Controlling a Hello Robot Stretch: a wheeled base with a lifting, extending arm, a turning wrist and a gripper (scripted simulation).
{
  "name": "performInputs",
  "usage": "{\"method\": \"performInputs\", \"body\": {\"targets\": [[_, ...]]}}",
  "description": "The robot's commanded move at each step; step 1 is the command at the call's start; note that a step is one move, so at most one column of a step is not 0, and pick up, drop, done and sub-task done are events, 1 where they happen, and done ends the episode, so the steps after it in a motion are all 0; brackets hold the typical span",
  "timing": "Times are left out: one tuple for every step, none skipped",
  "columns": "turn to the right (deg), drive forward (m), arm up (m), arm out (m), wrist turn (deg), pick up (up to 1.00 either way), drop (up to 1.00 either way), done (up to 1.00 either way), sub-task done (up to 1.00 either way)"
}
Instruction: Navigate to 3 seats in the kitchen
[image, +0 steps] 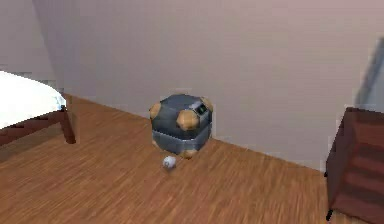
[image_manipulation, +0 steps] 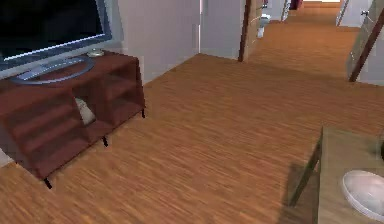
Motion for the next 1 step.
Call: {"method": "performInputs", "body": {"targets": [[-15.0, 0.0, 0.0, 0.0, 0.0, 0.0, 0.0, 0.0, 0.0]]}}
